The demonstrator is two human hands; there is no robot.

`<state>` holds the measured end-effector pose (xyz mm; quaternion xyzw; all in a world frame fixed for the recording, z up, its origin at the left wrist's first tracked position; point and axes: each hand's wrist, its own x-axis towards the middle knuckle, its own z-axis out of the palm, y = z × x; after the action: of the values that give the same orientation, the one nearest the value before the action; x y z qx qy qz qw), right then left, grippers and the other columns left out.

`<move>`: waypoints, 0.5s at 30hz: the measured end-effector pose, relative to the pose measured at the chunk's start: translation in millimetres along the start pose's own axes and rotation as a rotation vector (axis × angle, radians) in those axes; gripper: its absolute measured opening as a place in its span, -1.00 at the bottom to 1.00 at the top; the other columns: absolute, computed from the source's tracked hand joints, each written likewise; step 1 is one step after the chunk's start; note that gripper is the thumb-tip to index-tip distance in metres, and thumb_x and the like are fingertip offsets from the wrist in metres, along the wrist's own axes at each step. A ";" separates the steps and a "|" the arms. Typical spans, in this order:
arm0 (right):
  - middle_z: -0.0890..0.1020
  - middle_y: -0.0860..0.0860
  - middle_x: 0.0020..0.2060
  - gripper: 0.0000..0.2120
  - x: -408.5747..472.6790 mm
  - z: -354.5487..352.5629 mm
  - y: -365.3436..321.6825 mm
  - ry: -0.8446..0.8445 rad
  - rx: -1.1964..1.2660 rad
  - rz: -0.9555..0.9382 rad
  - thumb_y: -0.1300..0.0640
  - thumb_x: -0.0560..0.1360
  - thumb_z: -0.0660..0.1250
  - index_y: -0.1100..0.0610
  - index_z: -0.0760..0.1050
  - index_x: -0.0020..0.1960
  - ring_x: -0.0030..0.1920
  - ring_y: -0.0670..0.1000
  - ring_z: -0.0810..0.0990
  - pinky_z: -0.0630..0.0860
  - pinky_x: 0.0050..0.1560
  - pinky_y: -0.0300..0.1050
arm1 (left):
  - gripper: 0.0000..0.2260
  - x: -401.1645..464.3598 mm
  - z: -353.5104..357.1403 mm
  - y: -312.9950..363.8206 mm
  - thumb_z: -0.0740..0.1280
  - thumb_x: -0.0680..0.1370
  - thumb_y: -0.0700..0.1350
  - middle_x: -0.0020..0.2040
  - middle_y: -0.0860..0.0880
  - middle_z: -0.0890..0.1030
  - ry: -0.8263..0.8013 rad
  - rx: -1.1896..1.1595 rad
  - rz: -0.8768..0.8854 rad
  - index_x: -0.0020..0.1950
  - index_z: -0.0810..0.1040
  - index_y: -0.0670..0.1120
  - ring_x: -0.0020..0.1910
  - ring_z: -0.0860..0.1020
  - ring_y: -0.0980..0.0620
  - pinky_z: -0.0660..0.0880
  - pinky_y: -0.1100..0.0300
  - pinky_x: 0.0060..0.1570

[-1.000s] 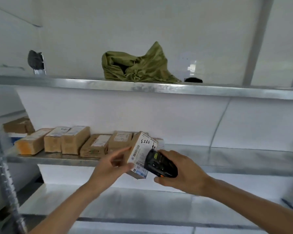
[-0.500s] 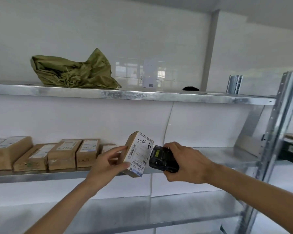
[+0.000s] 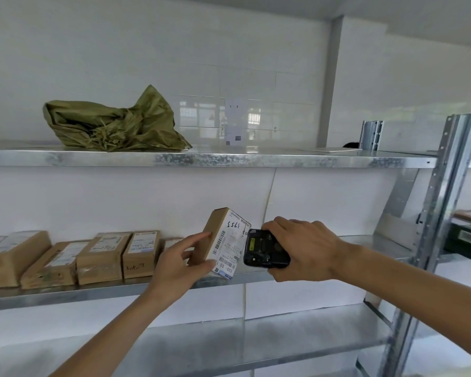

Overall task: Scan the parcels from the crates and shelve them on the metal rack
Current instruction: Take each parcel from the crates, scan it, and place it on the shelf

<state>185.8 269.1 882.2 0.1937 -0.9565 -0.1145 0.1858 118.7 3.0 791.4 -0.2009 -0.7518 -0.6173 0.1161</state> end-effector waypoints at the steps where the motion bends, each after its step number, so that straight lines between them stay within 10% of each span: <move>1: 0.49 -0.11 0.15 -0.35 1.5 -1.5 -0.8 -0.005 -0.006 0.000 -0.30 0.43 0.36 -0.05 0.29 0.40 0.06 0.04 0.55 0.36 -0.19 -0.08 | -0.50 0.2 -1.5 0.6 0.55 0.44 -0.29 0.16 0.15 0.66 0.008 -0.004 0.003 0.26 0.60 0.16 0.16 0.63 0.04 0.62 0.30 -0.05; 15: 0.51 -0.07 0.11 -0.38 10.1 1.6 -1.8 -0.049 -0.066 0.016 -0.31 0.46 0.32 0.01 0.31 0.37 -0.05 0.05 0.53 0.37 -0.20 -0.08 | -0.50 4.4 -3.4 -3.1 0.55 0.45 -0.27 0.16 0.18 0.65 -0.002 -0.010 -0.003 0.22 0.57 0.22 0.16 0.63 0.03 0.60 0.37 -0.09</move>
<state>177.1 263.5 883.4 0.1770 -0.9580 -0.1490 0.1694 113.2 -0.1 791.1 -0.2010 -0.7491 -0.6209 0.1135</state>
